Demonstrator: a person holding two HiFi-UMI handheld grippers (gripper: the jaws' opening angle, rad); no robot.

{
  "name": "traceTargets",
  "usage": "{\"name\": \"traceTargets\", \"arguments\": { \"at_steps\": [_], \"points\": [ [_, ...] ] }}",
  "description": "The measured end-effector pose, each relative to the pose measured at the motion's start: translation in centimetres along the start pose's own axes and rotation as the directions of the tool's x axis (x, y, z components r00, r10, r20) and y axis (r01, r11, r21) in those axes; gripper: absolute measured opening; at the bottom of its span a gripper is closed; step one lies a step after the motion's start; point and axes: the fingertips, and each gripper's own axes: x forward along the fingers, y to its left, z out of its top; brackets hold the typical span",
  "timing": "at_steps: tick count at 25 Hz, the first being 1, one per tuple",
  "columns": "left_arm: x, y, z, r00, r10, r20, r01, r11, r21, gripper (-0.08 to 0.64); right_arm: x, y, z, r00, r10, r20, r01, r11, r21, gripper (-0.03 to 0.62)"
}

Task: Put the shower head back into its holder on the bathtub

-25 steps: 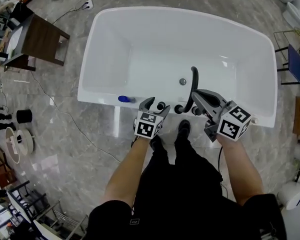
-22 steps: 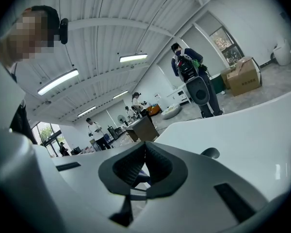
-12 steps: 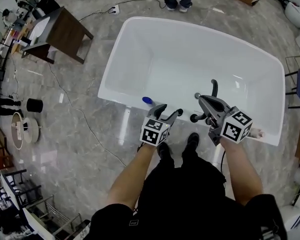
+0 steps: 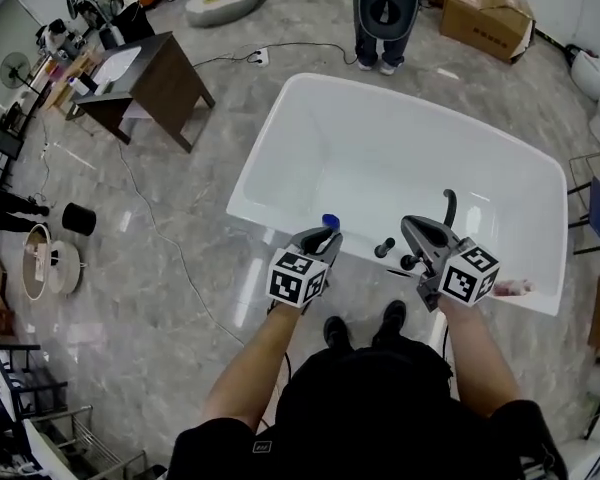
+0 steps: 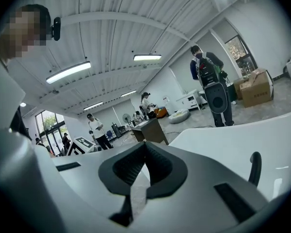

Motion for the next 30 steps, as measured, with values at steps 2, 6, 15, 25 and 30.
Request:
{"name": "traceTargets", "arguments": {
  "at_steps": [2, 6, 15, 25, 30],
  "points": [
    [-1.2, 0.5, 1.4, 0.999, 0.001, 0.036, -0.002, 1.000, 0.018, 0.077, -0.7, 0.9, -0.1, 1.000, -0.017, 0.014, 0.017, 1.000, -0.008, 0.014],
    [-3.7, 1.0, 5.0, 0.990, 0.014, 0.140, -0.022, 0.998, 0.053, 0.061, -2.6, 2.2, 0.2, 0.998, -0.048, 0.028, 0.049, 0.997, -0.064, 0.014],
    [-7.9, -0.3, 10.5, 0.954, 0.097, 0.284, -0.123, 0.990, 0.074, 0.015, -6.4, 3.1, 2.9, 0.991, -0.076, 0.113, 0.091, 0.987, -0.134, 0.014],
    [-7.1, -8.5, 17.0, 0.917, 0.088, 0.389, -0.160, 0.975, 0.157, 0.015, -14.5, 2.6, 9.5, 0.968, -0.019, 0.251, 0.069, 0.979, -0.191, 0.014],
    [-5.7, -11.5, 18.9, 0.906, 0.089, 0.413, -0.163, 0.975, 0.149, 0.015, -17.2, 1.9, 11.3, 0.960, 0.027, 0.280, 0.060, 0.953, -0.296, 0.014]
  ]
}}
